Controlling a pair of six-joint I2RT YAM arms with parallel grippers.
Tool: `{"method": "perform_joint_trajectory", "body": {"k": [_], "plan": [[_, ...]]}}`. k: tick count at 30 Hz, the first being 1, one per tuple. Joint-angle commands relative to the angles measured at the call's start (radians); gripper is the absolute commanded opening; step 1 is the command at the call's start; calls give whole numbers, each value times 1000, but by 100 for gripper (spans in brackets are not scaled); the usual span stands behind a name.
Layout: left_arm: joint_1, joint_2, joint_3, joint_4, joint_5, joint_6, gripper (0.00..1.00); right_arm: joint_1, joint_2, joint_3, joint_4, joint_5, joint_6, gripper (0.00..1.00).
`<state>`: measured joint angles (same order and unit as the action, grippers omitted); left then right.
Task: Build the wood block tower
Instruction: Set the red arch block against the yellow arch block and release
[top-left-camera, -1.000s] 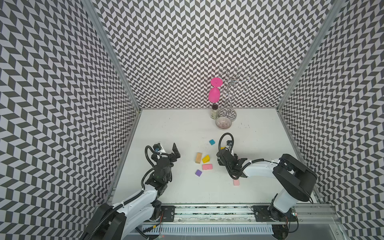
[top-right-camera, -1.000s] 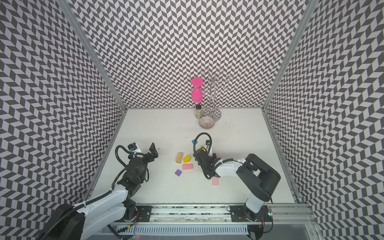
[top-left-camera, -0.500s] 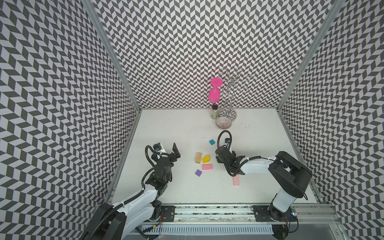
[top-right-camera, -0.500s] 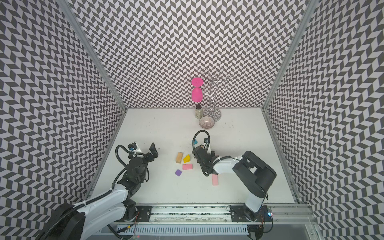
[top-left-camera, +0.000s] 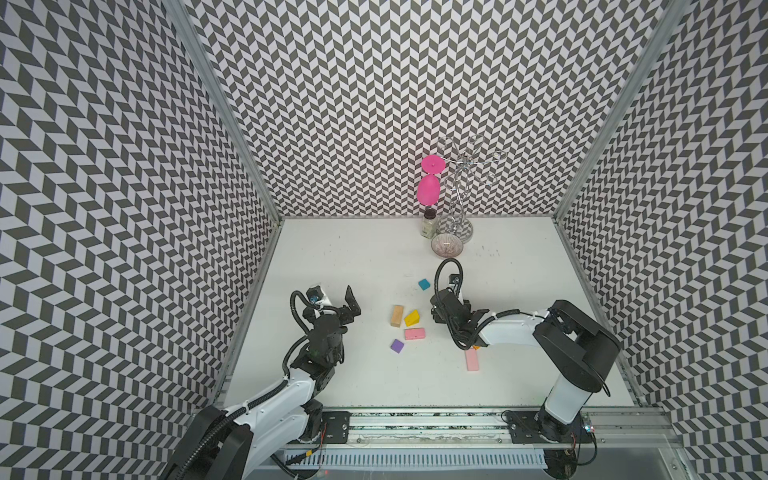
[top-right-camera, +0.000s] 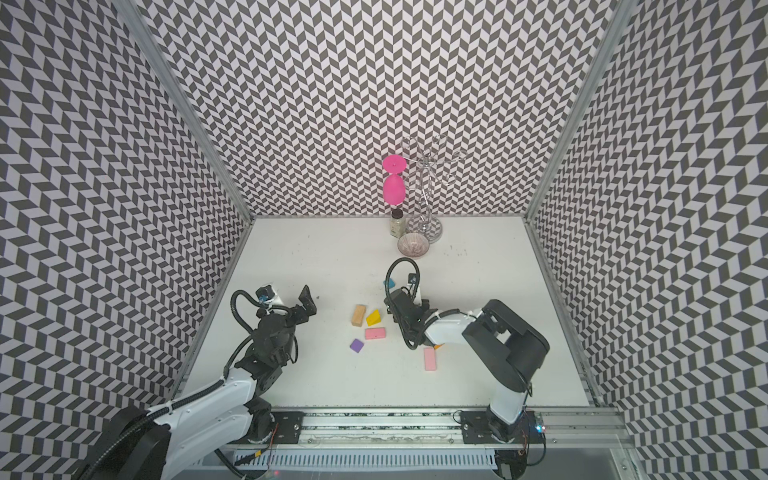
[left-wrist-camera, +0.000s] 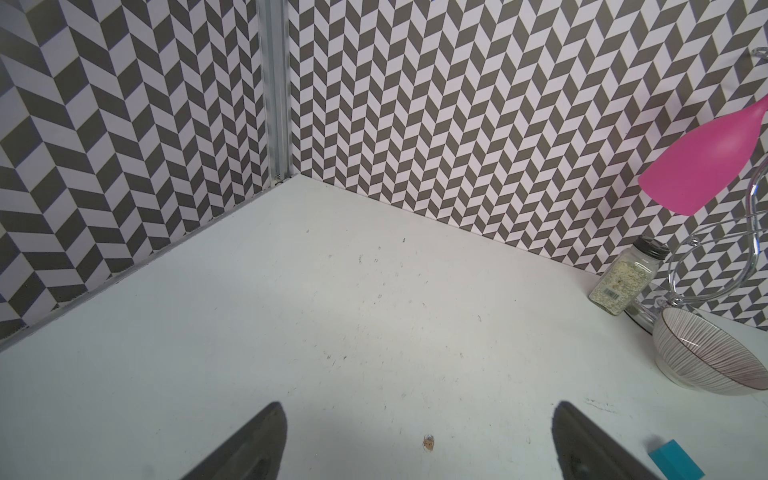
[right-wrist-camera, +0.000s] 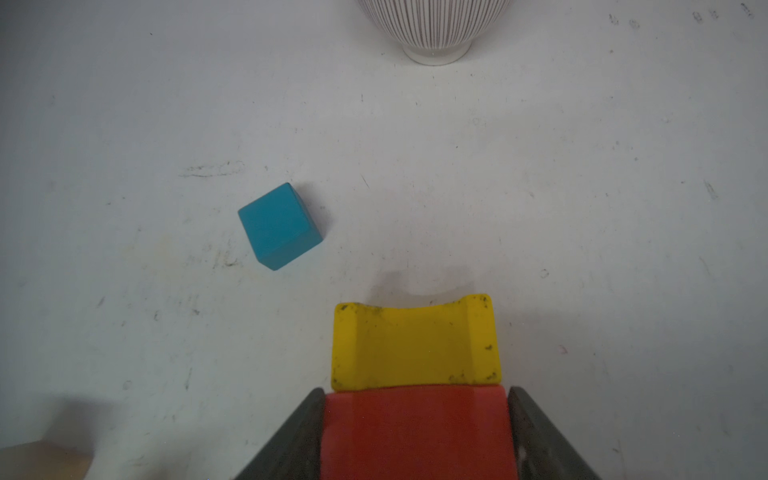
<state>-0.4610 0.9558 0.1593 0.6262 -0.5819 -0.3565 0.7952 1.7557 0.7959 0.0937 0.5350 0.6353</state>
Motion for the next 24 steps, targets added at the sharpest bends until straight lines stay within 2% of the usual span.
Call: {"method": "perform_joint_trajectory", "body": {"k": [1, 11, 17, 21, 24], "plan": [[5, 4, 25, 4, -11, -6, 100, -5, 30, 11, 3, -19, 3, 68], [6, 4, 25, 3, -12, -8, 100, -6, 28, 19, -12, -9, 3, 81], [6, 4, 25, 4, -12, -7, 100, -7, 21, 31, -23, -3, -4, 83], [7, 3, 25, 2, -13, -8, 100, -6, -33, 44, -28, -31, -44, 98], [7, 1, 25, 1, -15, -8, 100, -5, -112, 54, -68, -19, -58, 99]]}}
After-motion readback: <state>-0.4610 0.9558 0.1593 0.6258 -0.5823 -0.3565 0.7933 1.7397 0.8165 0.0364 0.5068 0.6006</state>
